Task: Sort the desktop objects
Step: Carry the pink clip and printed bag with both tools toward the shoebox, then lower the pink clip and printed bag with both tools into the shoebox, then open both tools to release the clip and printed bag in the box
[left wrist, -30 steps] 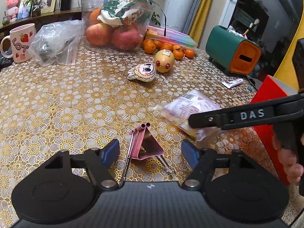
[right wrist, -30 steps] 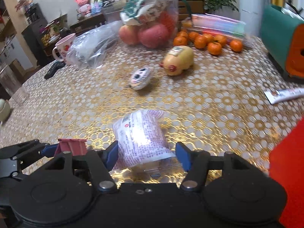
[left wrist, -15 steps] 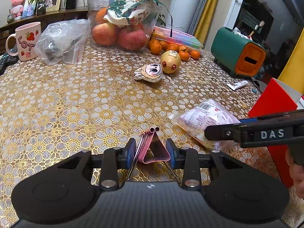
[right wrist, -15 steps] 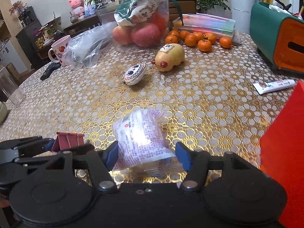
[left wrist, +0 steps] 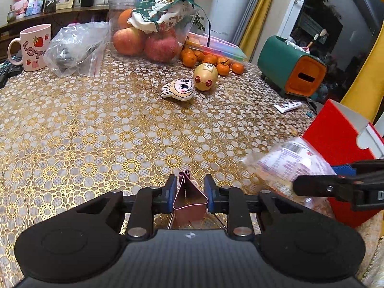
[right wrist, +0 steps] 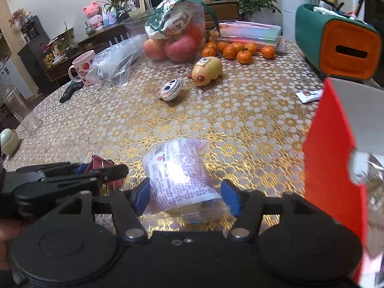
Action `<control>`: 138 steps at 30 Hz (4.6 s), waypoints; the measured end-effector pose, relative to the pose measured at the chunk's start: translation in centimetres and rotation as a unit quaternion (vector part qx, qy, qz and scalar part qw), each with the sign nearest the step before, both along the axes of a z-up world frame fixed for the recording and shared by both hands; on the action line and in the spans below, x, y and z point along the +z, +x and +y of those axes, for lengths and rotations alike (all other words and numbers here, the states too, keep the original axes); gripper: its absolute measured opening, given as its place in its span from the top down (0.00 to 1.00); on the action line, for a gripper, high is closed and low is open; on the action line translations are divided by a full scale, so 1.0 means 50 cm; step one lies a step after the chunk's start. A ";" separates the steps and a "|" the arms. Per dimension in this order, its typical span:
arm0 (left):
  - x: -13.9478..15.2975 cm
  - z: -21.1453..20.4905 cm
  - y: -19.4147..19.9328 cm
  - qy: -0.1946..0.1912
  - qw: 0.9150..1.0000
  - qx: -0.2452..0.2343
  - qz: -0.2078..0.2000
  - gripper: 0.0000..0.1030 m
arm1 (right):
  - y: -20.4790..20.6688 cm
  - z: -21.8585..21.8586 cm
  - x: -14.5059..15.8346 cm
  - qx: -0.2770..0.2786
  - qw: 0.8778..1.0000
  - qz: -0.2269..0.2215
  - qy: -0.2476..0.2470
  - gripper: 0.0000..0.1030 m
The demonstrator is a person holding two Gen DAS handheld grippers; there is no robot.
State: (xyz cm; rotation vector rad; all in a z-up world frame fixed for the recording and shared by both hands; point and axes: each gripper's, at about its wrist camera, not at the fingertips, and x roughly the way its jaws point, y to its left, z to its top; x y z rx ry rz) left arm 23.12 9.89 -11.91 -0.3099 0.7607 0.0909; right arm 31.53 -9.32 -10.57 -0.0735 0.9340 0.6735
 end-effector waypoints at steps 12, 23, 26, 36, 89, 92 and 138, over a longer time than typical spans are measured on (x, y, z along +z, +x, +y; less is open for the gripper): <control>0.041 -0.025 -0.053 -0.001 1.000 -0.012 -0.003 0.78 | -0.070 -0.088 0.057 -0.011 1.000 -0.009 0.018 0.40; 0.145 -0.116 -0.069 -0.006 0.998 -0.055 -0.036 0.78 | -0.107 -0.162 0.131 -0.023 0.998 -0.033 0.058 0.40; 0.171 -0.159 -0.063 -0.002 0.996 -0.079 -0.047 0.78 | -0.114 -0.196 0.147 -0.033 0.997 -0.043 0.060 0.40; 0.216 -0.302 -0.010 0.004 0.987 -0.148 -0.061 0.78 | -0.111 -0.315 0.168 -0.087 0.992 -0.063 0.059 0.40; 0.083 -0.589 0.229 0.039 0.957 -0.286 0.023 0.78 | 0.155 -0.448 0.021 -0.199 0.977 -0.041 -0.068 0.39; 0.085 -0.587 0.227 0.036 0.956 -0.290 0.024 0.78 | 0.152 -0.448 0.023 -0.202 0.976 -0.041 -0.072 0.38; 0.241 -0.418 0.005 0.009 0.973 -0.222 -0.065 0.77 | -0.076 -0.381 0.174 -0.136 0.987 -0.082 -0.011 0.33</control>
